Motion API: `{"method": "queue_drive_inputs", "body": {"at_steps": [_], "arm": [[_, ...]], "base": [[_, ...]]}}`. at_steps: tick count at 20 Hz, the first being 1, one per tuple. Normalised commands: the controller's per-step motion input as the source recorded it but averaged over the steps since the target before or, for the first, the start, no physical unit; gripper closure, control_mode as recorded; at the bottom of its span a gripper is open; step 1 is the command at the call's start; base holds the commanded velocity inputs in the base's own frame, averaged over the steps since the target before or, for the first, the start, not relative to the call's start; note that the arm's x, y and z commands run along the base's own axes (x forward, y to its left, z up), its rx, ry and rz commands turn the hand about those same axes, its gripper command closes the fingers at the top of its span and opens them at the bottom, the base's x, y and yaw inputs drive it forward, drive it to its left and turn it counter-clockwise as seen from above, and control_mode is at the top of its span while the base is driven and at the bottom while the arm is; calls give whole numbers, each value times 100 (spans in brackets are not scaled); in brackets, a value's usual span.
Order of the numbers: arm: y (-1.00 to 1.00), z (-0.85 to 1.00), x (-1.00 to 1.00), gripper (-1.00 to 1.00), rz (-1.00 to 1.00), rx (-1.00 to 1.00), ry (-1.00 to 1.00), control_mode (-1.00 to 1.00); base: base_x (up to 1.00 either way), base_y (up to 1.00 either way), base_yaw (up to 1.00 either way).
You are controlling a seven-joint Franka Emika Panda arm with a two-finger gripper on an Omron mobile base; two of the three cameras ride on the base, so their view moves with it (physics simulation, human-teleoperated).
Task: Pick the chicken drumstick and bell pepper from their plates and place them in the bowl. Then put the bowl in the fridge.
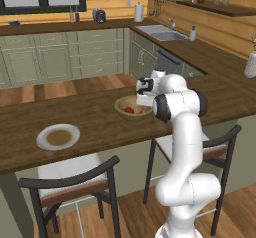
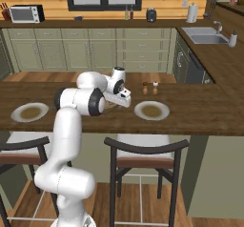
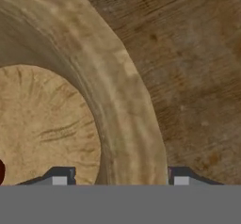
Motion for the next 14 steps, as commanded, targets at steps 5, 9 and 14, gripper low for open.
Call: {"method": "queue_drive_inputs", "body": {"at_steps": [5,9,14], "arm": [[2,-5,-10,100,0,0,-1,-100],[0,24,-83,100,-10,0,-16,-100],[-3,74,-95,100,-40,13,-8,-100]], "base": [[0,0,0],[0,0,0],[0,0,0]]}}
